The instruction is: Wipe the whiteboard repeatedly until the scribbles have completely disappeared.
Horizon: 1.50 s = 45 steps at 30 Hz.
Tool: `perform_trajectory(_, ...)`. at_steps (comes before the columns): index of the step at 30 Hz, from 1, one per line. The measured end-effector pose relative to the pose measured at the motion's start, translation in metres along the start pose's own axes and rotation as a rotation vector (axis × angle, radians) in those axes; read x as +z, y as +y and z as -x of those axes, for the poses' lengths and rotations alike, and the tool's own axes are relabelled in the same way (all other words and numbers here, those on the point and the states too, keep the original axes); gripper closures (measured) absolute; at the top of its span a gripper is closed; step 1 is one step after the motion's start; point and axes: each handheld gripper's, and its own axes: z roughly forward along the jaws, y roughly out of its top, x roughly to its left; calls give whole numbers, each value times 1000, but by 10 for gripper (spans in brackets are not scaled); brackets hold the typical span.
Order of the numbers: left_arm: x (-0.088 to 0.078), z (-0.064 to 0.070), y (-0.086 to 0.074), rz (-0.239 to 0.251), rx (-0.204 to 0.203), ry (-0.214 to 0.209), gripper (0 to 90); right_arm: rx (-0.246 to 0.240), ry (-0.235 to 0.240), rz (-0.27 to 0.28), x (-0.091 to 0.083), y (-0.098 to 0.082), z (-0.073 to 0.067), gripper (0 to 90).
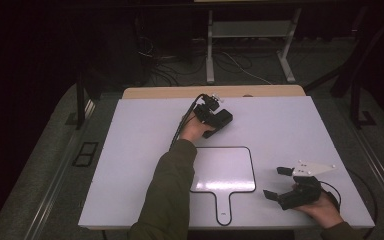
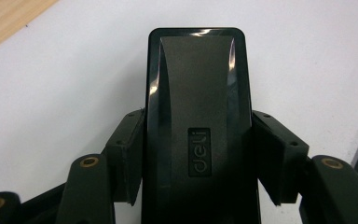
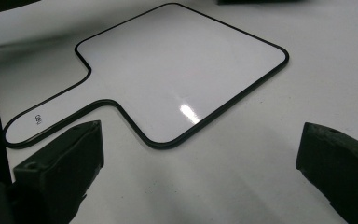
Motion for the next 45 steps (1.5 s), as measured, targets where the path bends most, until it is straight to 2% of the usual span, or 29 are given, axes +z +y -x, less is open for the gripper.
perform_trajectory(5,3,-1,1,-21,4,16,391,0,0,0,0,0,0,0)
perform_trajectory(8,4,-2,1,-32,-8,25,391,1,0,1,0,0,0,0)
perform_trajectory(13,7,-1,1,-52,-7,16,390,1,0,0,0,0,0,0)
perform_trajectory(25,9,-2,-1,-43,-16,11,387,-2,1,1,0,0,0,0)
perform_trajectory(30,7,-3,-2,-30,-31,-14,351,-5,3,0,0,0,0,0)
perform_trajectory(36,4,-5,-2,29,-45,-16,281,-4,3,-3,1,0,0,0)
perform_trajectory(45,-9,-3,0,86,-28,-18,234,-3,3,-4,1,0,0,0)
